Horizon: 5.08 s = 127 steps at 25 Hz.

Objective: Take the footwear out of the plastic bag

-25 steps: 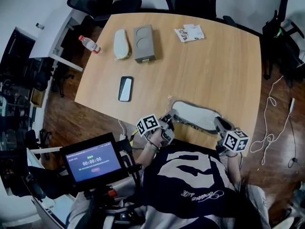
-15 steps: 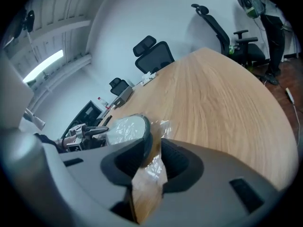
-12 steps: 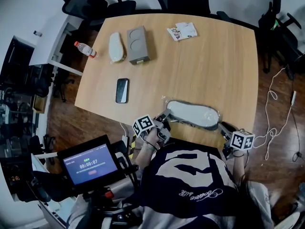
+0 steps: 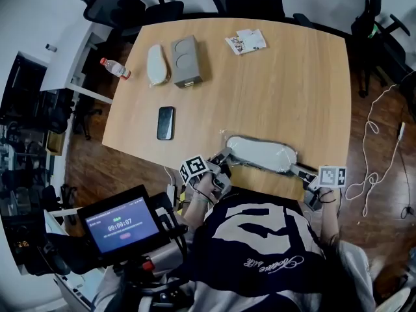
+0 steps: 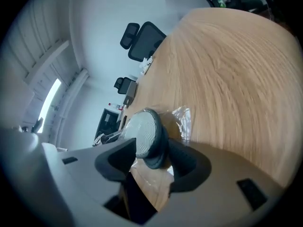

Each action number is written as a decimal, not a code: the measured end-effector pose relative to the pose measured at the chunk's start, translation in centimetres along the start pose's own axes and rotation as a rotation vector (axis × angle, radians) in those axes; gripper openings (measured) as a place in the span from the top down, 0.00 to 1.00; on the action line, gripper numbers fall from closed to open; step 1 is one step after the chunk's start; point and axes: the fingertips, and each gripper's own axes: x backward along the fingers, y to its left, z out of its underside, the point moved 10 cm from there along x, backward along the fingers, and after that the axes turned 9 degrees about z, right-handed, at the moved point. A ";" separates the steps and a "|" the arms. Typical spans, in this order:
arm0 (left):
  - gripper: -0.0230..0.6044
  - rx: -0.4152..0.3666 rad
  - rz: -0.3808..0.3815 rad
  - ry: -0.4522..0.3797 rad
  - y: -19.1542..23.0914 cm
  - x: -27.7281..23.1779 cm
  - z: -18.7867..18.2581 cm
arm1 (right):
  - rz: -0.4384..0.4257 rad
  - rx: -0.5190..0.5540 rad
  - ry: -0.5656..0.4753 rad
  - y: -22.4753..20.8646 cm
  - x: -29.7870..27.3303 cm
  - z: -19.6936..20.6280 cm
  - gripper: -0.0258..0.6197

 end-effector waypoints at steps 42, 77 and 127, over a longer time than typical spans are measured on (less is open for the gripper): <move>0.96 -0.189 -0.078 -0.131 -2.3 1.8 -2.6 | -0.261 -0.033 -0.270 1.6 4.4 -1.5 0.85; 0.96 -0.545 -0.462 -0.181 -3.4 1.2 -4.4 | -0.230 0.189 -0.753 11.3 18.6 -6.0 0.86; 0.59 -0.661 -0.427 -0.063 -4.9 1.6 -5.0 | 0.204 -0.007 -0.261 2.0 -2.3 -1.1 0.83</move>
